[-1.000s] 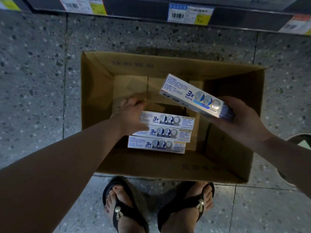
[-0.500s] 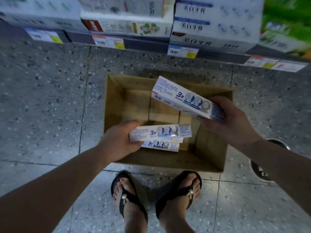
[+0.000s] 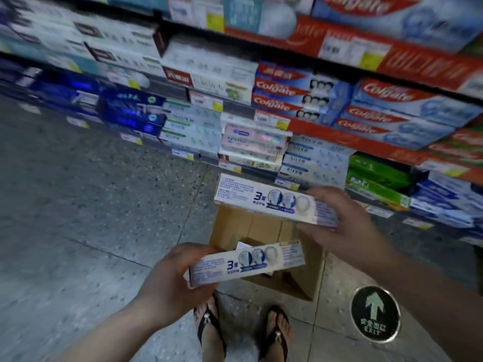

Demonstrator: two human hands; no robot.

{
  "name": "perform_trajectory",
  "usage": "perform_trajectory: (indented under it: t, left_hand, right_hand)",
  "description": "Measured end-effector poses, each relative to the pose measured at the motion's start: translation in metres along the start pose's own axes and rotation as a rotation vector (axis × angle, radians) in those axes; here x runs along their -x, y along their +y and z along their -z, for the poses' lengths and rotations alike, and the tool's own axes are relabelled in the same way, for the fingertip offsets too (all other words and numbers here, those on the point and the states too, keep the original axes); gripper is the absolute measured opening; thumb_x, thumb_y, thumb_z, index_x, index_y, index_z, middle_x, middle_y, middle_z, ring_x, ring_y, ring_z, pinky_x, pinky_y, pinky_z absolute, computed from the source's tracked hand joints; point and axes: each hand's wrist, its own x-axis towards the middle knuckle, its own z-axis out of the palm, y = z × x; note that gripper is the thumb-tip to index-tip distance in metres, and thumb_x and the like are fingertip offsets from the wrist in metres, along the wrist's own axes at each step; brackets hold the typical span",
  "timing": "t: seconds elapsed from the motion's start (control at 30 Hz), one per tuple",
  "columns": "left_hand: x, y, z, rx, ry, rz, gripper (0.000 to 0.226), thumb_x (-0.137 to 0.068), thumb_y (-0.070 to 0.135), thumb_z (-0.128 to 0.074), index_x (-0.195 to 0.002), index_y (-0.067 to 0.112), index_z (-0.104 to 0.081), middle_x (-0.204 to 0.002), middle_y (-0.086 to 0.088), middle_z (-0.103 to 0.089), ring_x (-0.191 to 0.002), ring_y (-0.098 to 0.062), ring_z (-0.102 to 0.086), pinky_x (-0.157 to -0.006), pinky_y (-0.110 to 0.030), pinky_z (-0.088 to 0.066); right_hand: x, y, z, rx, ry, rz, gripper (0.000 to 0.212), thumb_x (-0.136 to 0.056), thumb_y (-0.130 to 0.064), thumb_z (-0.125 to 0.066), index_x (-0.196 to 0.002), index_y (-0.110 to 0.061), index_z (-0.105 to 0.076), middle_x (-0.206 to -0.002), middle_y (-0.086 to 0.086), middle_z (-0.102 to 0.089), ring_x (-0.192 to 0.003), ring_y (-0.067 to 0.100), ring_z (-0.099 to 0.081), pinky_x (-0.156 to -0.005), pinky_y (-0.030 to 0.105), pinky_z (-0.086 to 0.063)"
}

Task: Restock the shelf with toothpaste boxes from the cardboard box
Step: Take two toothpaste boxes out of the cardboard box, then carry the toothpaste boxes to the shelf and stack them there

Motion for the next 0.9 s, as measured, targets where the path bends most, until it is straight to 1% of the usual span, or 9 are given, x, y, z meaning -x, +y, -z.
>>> perform_trajectory:
  t: [0.07,0.17,0.23,0.33,0.47,0.57,0.7,0.8,0.9]
  left_hand:
    - [0.021,0.022,0.022,0.008,0.075,0.033,0.045,-0.054,0.043,-0.065,-0.096,0.056,-0.055,-0.100,0.024,-0.062,-0.090,0.010,-0.057,-0.074,-0.005,-0.041]
    - [0.057,0.060,0.057,-0.035,0.154,0.001,0.041,-0.058,0.037,-0.069,-0.097,0.040,-0.057,-0.084,0.013,-0.066,-0.081,0.002,-0.060,-0.072,-0.020,-0.048]
    - [0.083,0.090,0.085,-0.060,0.216,-0.015,0.039,-0.058,0.035,-0.067,-0.095,0.036,-0.055,-0.080,0.011,-0.065,-0.076,0.001,-0.057,-0.070,-0.018,-0.046]
    - [0.120,0.132,0.120,-0.061,0.290,0.034,0.033,-0.059,0.038,-0.063,-0.090,0.035,-0.052,-0.069,0.014,-0.058,-0.069,0.004,-0.052,-0.064,-0.013,-0.042]
    - [0.179,0.173,0.165,-0.013,0.447,0.083,0.028,-0.059,0.036,-0.064,-0.084,0.027,-0.056,-0.064,0.017,-0.055,-0.060,0.009,-0.049,-0.057,-0.007,-0.036]
    - [0.217,0.186,0.202,0.019,0.536,0.100,0.022,-0.060,0.032,-0.065,-0.077,0.042,-0.056,-0.069,0.026,-0.058,-0.060,0.008,-0.050,-0.058,-0.009,-0.039]
    - [0.259,0.185,0.258,0.010,0.617,0.110,0.025,-0.060,0.027,-0.065,-0.072,0.046,-0.054,-0.066,0.025,-0.056,-0.059,0.007,-0.049,-0.056,-0.009,-0.037]
    - [0.283,0.170,0.305,0.015,0.679,0.118,0.021,-0.059,0.027,-0.063,-0.070,0.043,-0.054,-0.063,0.021,-0.055,-0.057,0.004,-0.047,-0.054,-0.010,-0.036]
    - [0.309,0.144,0.360,0.044,0.737,0.132,0.024,-0.060,0.021,-0.066,-0.067,0.041,-0.056,-0.059,0.018,-0.054,-0.055,0.003,-0.045,-0.053,-0.012,-0.036]
  right_hand:
    - [0.007,-0.038,0.023,0.003,-0.011,0.061,0.055,-0.073,-0.010,-0.075,-0.101,-0.046,-0.044,-0.105,-0.026,-0.046,-0.096,-0.026,-0.044,-0.076,-0.004,-0.033]
    - [0.020,-0.103,0.058,0.029,-0.056,0.146,0.049,-0.072,-0.027,-0.071,-0.099,-0.055,-0.040,-0.106,-0.031,-0.044,-0.098,-0.013,-0.048,-0.078,0.002,-0.034]
    - [0.031,-0.145,0.078,0.073,-0.077,0.214,0.049,-0.072,-0.034,-0.070,-0.099,-0.057,-0.037,-0.107,-0.034,-0.041,-0.101,-0.004,-0.047,-0.080,0.007,-0.033]
    - [0.044,-0.203,0.100,0.100,-0.115,0.281,0.048,-0.075,-0.029,-0.073,-0.097,-0.056,-0.041,-0.106,-0.032,-0.048,-0.096,-0.002,-0.050,-0.077,0.005,-0.035]
    - [0.063,-0.290,0.114,0.142,-0.134,0.426,0.044,-0.072,-0.026,-0.075,-0.102,-0.042,-0.047,-0.102,-0.024,-0.055,-0.092,0.002,-0.055,-0.072,0.011,-0.038]
    - [0.070,-0.353,0.111,0.145,-0.162,0.537,0.045,-0.074,-0.017,-0.074,-0.096,-0.045,-0.047,-0.100,-0.022,-0.055,-0.090,0.000,-0.055,-0.073,0.023,-0.041]
    - [0.074,-0.428,0.092,0.150,-0.199,0.631,0.038,-0.076,-0.020,-0.073,-0.101,-0.036,-0.050,-0.096,-0.022,-0.057,-0.085,-0.011,-0.053,-0.063,0.003,-0.040]
    - [0.069,-0.483,0.061,0.173,-0.230,0.679,0.035,-0.076,-0.023,-0.072,-0.097,-0.039,-0.049,-0.096,-0.021,-0.057,-0.084,-0.008,-0.055,-0.064,0.009,-0.042]
    - [0.060,-0.544,0.015,0.167,-0.244,0.721,0.037,-0.075,-0.020,-0.073,-0.087,-0.044,-0.048,-0.092,-0.022,-0.059,-0.084,-0.015,-0.053,-0.065,0.009,-0.043]
